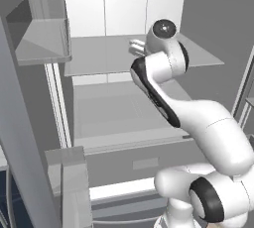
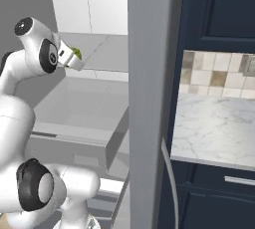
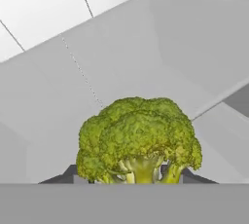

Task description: Take the cheese, fish, and broccoli from the fridge and place them on the plate on the dining counter to create an appetizer plate.

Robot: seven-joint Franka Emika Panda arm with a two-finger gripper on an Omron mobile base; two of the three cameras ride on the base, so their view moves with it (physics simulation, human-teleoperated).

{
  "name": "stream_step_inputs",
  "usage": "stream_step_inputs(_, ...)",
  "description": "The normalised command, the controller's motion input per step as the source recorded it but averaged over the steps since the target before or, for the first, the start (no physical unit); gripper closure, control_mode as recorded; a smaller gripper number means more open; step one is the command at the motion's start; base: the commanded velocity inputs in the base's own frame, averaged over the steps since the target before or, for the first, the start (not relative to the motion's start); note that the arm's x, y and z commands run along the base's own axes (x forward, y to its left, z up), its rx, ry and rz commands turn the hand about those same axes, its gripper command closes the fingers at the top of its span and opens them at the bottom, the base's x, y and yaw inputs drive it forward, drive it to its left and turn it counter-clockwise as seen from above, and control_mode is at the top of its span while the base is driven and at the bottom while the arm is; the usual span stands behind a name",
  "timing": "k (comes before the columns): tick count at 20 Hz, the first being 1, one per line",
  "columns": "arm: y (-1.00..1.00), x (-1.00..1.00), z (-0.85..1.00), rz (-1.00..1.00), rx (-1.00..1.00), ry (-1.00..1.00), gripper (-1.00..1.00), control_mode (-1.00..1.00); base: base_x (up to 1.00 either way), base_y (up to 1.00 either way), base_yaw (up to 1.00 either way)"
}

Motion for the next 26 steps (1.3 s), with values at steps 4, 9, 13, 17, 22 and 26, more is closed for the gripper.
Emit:
stream_step_inputs(4,-0.18,-1.00,0.55,0.21,0.07,0.01,1.00,-1.00,0.00,0.00,0.00)
stream_step_inputs(9,-0.09,-1.00,0.12,0.19,-0.02,0.11,1.00,-1.00,0.00,0.00,0.00)
stream_step_inputs(13,0.00,-0.76,-0.02,0.23,0.00,0.06,1.00,-1.00,0.00,0.00,0.00)
stream_step_inputs(17,0.00,-0.59,0.00,0.11,-0.03,0.09,1.00,1.00,-0.25,0.02,0.02)
stream_step_inputs(22,0.00,0.00,0.00,0.00,0.00,0.00,1.00,1.00,-1.00,0.22,0.02)
stream_step_inputs(26,0.00,0.00,0.00,0.00,0.00,0.00,1.00,1.00,-1.00,0.27,0.00)
